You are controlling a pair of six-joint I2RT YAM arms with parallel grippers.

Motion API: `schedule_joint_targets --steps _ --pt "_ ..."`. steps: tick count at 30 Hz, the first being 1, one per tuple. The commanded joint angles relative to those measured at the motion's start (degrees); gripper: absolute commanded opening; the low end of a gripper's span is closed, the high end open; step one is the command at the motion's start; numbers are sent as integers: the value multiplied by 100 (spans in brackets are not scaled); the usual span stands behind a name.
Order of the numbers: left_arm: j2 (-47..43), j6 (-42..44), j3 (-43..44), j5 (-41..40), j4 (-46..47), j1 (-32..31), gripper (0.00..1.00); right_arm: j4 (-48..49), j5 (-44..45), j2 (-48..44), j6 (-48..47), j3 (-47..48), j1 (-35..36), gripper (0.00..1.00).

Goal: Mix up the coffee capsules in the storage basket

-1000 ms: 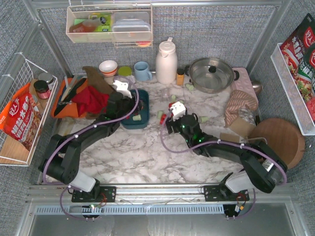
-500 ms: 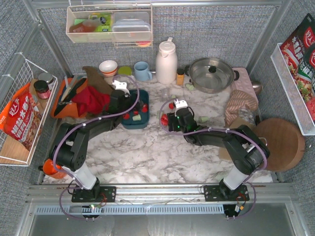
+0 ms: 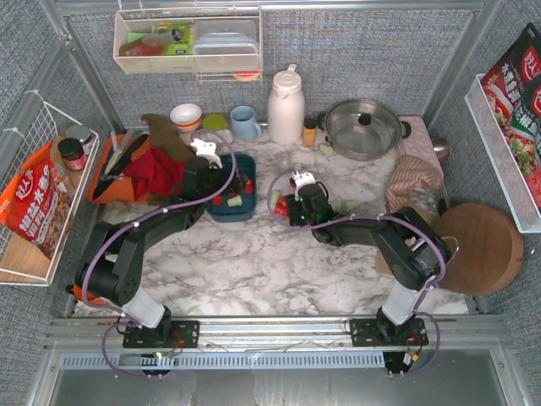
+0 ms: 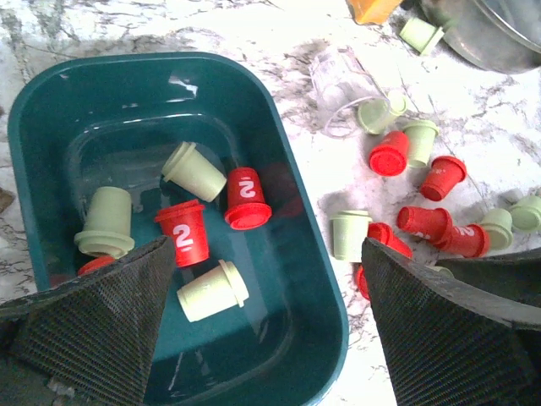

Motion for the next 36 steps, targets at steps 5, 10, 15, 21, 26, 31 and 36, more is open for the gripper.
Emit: schedule_joint_targets --steps 5,10,15,21,26,31,36 --pt "-44 -50 14 567 42 -1 99 551 -386 31 -675 -87 -8 34" --pt "-138 -112 21 803 -54 -47 99 1398 -845 -183 -1015 -589 -8 21" --pt "-143 -118 83 1194 -45 -225 99 2897 -1418 -639 -1551 -1422 52 17" --pt "172 -13 416 2065 -55 -669 100 5361 -1833 -711 -3294 -2577 353 17" --pt "212 41 450 2579 85 -930 94 5449 -1636 -1112 -4109 -2743 611 18" --pt "141 -12 386 2993 218 -1048 90 5462 -1421 -1364 -4460 -2779 729 18" --pt "189 -97 388 3311 372 -1095 89 5440 -1359 -1541 -4547 -2784 757 18"
